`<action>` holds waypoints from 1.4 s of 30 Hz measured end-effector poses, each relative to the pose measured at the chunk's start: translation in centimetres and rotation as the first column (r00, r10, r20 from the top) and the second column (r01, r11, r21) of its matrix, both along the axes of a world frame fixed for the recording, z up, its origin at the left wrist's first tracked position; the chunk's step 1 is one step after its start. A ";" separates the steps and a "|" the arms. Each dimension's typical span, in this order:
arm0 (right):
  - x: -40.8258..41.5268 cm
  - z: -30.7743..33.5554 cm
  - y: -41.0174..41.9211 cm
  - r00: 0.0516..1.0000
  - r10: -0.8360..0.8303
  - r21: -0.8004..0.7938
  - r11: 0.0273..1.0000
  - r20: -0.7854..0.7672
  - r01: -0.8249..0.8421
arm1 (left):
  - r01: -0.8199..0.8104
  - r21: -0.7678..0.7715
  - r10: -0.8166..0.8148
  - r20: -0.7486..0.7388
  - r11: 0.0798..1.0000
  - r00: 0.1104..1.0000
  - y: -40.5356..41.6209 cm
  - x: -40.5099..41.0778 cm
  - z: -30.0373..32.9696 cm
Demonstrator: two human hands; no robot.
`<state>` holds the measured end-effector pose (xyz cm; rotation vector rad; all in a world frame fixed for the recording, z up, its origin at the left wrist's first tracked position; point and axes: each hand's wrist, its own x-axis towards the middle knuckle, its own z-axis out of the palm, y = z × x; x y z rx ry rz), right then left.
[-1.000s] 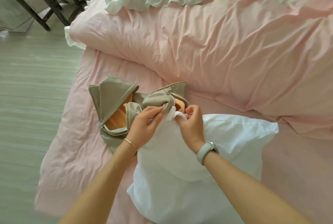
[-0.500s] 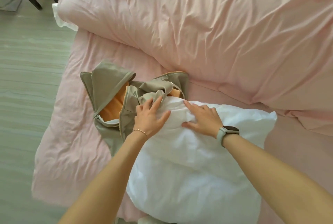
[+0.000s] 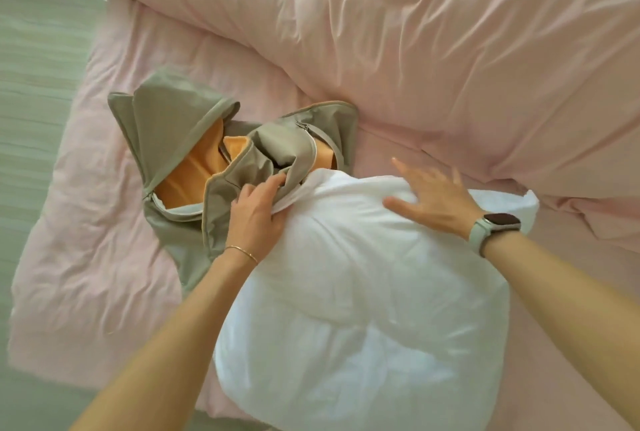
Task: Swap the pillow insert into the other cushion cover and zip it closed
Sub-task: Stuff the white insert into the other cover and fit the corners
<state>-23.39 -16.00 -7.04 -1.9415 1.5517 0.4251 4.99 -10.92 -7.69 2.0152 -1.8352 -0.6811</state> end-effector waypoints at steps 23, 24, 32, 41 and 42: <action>-12.9 -1.3 18.5 0.875 -0.483 -0.036 0.875 -0.024 0.482 | 0.077 0.218 -0.040 -0.172 0.973 0.984 10.9 -15.7 -1.5; -12.2 -1.9 17.0 0.863 -0.492 -0.098 0.859 0.115 0.503 | 0.011 0.158 0.023 -0.210 0.987 0.977 10.2 -15.4 -1.3; -2.0 -2.0 3.4 0.882 0.213 -0.484 0.875 0.420 0.020 | -0.081 -0.062 0.031 -0.572 0.995 0.820 6.9 -12.1 1.4; 0.1 -0.8 -0.2 0.773 0.443 -0.545 0.825 0.455 -0.152 | 0.007 -0.238 -0.102 -0.389 0.971 0.916 4.8 -11.7 5.3; 0.2 -0.2 -0.2 0.752 0.448 -0.553 0.822 0.484 -0.134 | 0.028 -0.243 -0.122 -0.379 0.970 0.917 4.2 -11.9 5.9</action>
